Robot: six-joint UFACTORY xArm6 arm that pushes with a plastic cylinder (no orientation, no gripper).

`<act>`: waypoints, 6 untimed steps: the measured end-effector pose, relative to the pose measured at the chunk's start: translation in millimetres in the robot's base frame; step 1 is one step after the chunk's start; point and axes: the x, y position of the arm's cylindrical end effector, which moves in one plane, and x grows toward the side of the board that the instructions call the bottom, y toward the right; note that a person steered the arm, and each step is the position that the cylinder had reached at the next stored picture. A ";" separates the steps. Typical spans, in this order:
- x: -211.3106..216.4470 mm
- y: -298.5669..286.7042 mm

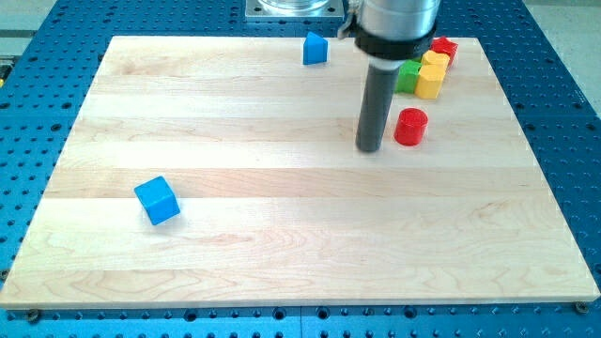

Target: Move the red circle to the bottom of the green star

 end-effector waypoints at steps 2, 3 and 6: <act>-62.0 87.4; -58.8 93.3; -60.0 82.0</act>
